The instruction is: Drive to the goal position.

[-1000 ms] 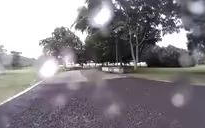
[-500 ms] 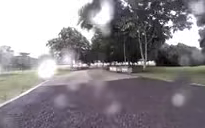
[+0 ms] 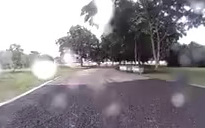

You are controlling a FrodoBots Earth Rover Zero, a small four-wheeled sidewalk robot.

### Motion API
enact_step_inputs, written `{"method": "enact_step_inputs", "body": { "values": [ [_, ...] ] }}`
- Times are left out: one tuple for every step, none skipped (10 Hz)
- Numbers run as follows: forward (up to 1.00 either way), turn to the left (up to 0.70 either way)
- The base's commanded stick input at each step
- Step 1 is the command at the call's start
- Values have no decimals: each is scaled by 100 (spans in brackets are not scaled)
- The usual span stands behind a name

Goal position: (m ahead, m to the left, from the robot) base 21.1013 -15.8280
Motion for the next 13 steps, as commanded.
{"method": "enact_step_inputs", "body": {
  "values": [
    [70,0],
    [70,0],
    [70,0],
    [70,0],
    [70,0],
    [70,0],
    [70,0],
    [70,0],
    [70,0],
    [70,0],
    [70,0],
    [70,0],
    [70,0]
  ]
}}
